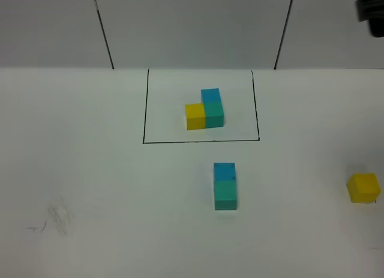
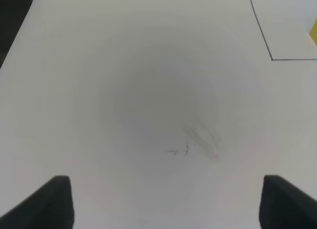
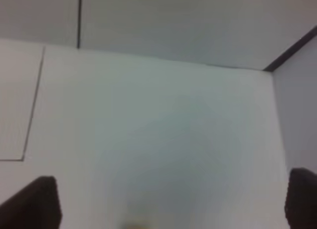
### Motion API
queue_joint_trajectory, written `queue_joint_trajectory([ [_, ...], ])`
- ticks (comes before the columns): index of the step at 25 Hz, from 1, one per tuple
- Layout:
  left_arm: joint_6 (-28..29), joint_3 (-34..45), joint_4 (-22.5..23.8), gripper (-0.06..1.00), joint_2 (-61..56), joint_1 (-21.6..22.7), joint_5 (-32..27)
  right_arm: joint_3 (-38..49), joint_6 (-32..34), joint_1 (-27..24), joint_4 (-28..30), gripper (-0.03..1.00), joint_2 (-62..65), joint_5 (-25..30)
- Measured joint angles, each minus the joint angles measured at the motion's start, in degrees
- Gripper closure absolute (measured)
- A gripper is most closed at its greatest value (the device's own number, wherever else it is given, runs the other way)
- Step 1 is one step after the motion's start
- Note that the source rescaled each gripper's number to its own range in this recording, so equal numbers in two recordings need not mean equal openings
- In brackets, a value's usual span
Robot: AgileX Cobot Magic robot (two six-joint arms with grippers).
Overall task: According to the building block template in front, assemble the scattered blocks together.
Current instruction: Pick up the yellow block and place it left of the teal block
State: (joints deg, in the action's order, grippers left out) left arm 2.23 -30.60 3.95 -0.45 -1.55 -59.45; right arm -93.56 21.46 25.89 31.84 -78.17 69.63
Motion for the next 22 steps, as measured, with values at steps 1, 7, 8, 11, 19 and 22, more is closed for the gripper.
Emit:
queue_joint_trajectory([
  [1,0.00,0.00,0.00,0.24,0.00,0.00,0.00,0.00,-2.09,-1.66,-0.73,-0.03,1.35,0.07],
  [7,0.00,0.00,0.00,0.24,0.00,0.00,0.00,1.24,-11.82,-11.01,-8.78,-0.03,5.43,0.13],
  [8,0.00,0.00,0.00,0.24,0.00,0.00,0.00,2.58,-12.58,-12.87,-10.65,-0.03,5.48,0.13],
  [11,0.00,0.00,0.00,0.24,0.00,0.00,0.00,8.99,-15.17,-17.67,-15.09,-0.03,5.53,0.08],
  [19,0.00,0.00,0.00,0.24,0.00,0.00,0.00,28.05,-16.31,-22.10,-17.63,-0.03,5.45,-4.52],
  [22,0.00,0.00,0.00,0.24,0.00,0.00,0.00,33.41,-16.04,-22.16,-18.99,-0.03,5.45,-11.36],
])
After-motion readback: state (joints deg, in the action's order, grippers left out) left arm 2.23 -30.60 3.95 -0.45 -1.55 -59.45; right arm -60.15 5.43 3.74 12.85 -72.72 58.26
